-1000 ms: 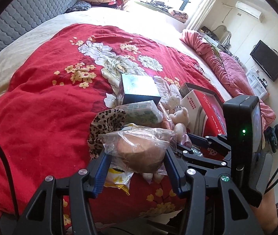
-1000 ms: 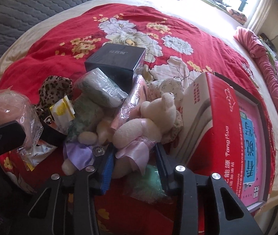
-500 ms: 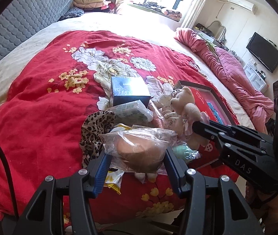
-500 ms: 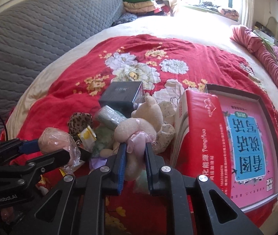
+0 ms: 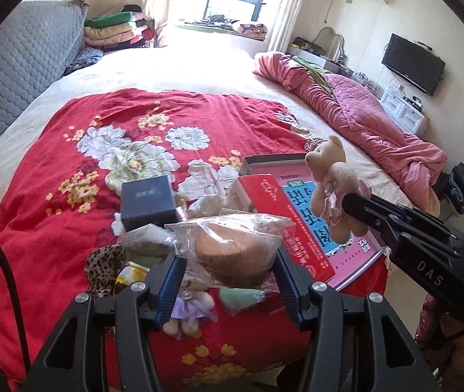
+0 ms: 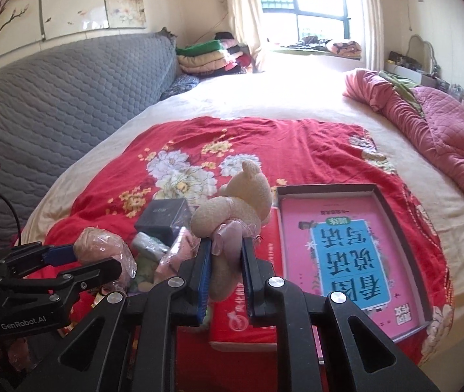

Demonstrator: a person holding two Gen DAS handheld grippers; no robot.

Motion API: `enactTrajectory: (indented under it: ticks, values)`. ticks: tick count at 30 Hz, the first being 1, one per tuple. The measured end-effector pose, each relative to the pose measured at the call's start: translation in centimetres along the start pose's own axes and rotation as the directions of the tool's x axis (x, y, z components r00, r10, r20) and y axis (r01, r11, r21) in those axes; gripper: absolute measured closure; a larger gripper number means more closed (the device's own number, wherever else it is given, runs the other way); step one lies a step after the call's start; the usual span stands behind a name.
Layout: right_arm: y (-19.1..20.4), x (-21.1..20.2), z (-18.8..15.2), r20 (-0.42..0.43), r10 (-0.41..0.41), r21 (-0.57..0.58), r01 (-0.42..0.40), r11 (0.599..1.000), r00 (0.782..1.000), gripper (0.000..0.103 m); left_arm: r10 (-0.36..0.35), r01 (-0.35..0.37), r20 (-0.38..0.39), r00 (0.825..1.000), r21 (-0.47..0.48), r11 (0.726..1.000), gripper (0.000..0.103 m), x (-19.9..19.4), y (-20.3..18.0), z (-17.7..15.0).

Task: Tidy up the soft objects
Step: 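Carry the bun with the left tool while the right tool carries the teddy to the pink box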

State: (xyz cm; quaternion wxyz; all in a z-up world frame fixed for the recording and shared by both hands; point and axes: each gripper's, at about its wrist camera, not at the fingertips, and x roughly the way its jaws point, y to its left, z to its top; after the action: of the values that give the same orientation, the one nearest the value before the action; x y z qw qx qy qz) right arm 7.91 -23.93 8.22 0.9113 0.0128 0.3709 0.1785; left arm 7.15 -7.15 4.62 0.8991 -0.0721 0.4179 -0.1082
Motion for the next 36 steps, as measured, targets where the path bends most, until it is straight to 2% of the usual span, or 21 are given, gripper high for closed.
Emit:
enactTrajectory:
  ticks: [6,11,21,27,31,36]
  values:
    - [-5.4,-2.3,-0.8,0.036,-0.109,0.072,0.106,0.992,0.993,0.086,-0.048,0.05,-0.032,0.998,0.078,0.996,0.049,2.3,-5.6,1.6]
    - [-9.6,-3.2,-2.4,0.029,-0.164,0.137,0.158,0.978,0.986,0.086,-0.072,0.082,-0.081,0.994,0.135,0.987,0.049,4.8,-9.6,2.2]
    - [-15.2,-2.6,-5.7,-0.022,-0.238,0.209,0.237,0.949,0.971,0.085,-0.037,0.101,-0.226,0.973,0.277,0.955,0.049,11.0,-15.8,2.3]
    - [-17.2,-1.1,-7.0,-0.055,-0.213,0.244,0.22,0.945,0.975,0.086,-0.032,0.135,-0.315,0.948,0.311,0.941,0.049,14.2,-17.8,1.2]
    - [-18.2,0.0,-7.6,-0.05,-0.12,0.294,0.129,0.947,0.992,0.085,0.0,0.126,-0.352,0.936,0.335,0.934,0.049,15.7,-18.4,0.5]
    - [-19.3,1.7,-8.5,-0.086,-0.038,0.369,0.067,0.927,0.996,0.085,0.032,0.112,-0.371,0.928,0.36,0.926,0.049,16.9,-18.8,0.0]
